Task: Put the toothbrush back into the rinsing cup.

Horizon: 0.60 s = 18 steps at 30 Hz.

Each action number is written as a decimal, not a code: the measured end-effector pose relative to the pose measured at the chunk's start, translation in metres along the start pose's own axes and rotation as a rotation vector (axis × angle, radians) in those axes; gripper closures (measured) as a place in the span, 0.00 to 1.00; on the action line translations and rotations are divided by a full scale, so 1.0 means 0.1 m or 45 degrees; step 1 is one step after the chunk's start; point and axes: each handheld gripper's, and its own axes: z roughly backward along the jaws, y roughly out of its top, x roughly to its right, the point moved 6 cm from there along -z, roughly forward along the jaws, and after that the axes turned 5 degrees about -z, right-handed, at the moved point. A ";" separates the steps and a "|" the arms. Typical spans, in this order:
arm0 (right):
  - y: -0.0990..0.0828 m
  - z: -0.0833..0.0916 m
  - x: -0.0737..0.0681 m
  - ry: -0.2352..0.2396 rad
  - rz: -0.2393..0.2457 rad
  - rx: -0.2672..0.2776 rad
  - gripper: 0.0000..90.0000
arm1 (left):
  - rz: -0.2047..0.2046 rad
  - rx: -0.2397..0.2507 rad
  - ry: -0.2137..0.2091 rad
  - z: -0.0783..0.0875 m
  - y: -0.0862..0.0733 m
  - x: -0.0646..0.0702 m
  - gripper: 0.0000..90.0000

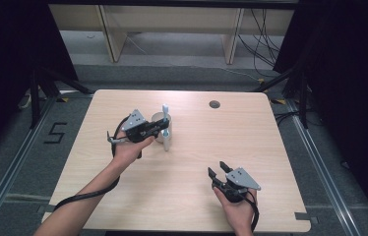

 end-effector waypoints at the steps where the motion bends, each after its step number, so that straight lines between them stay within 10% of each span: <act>1: 0.00 0.01 0.00 -0.009 0.001 -0.016 0.55 | -0.004 -0.009 0.000 0.00 -0.02 0.00 0.92; 10: -0.02 -0.01 -0.01 0.005 0.006 -0.022 0.55 | 0.011 -0.052 0.018 0.01 -0.18 -0.01 0.88; 18: -0.03 -0.01 -0.01 0.012 0.001 -0.033 0.55 | 0.002 -0.067 0.044 0.06 -0.21 0.04 0.60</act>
